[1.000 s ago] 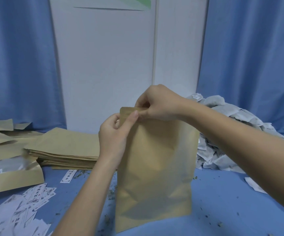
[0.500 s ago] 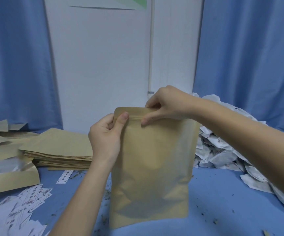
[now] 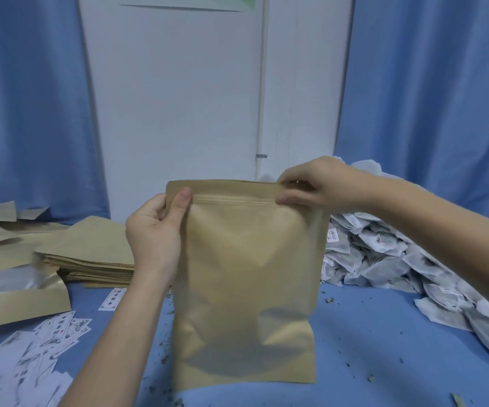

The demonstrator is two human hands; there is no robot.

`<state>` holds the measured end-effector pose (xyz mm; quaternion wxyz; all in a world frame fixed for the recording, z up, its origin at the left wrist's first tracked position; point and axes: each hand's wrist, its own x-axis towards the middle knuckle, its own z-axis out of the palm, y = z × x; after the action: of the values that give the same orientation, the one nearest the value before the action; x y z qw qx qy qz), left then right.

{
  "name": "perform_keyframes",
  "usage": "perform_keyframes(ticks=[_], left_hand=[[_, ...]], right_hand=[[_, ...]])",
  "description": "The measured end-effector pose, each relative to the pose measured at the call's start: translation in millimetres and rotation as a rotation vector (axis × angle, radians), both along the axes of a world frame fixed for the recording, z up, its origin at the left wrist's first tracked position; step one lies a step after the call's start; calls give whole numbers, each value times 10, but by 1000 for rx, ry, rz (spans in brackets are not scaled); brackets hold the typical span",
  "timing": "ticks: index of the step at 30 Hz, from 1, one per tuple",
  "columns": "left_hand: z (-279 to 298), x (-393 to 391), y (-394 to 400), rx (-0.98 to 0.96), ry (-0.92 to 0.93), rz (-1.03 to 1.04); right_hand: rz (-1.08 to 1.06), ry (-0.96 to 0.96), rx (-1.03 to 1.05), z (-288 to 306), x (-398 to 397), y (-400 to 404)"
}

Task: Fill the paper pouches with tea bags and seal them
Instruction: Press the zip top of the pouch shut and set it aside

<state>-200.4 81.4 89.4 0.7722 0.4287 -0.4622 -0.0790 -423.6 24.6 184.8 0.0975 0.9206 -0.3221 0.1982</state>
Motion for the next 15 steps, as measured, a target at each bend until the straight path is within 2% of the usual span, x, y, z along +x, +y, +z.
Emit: perform_keyframes(ticks=[2, 4, 7, 11, 13, 15], left_hand=[[11, -5, 22, -5, 33, -28], [22, -3, 35, -30, 93, -85], [36, 2, 54, -26, 131, -177], [38, -41, 102, -28, 88, -230], [60, -28, 129, -13, 68, -237], [110, 13, 176, 25, -26, -228]], right_hand=[[54, -116, 101, -46, -17, 48], [95, -160, 113, -67, -28, 115], [58, -48, 115, -59, 13, 171], [-36, 112, 358, 76, 106, 205], [-52, 145, 366, 120, 115, 186], [-60, 125, 316, 121, 121, 182]])
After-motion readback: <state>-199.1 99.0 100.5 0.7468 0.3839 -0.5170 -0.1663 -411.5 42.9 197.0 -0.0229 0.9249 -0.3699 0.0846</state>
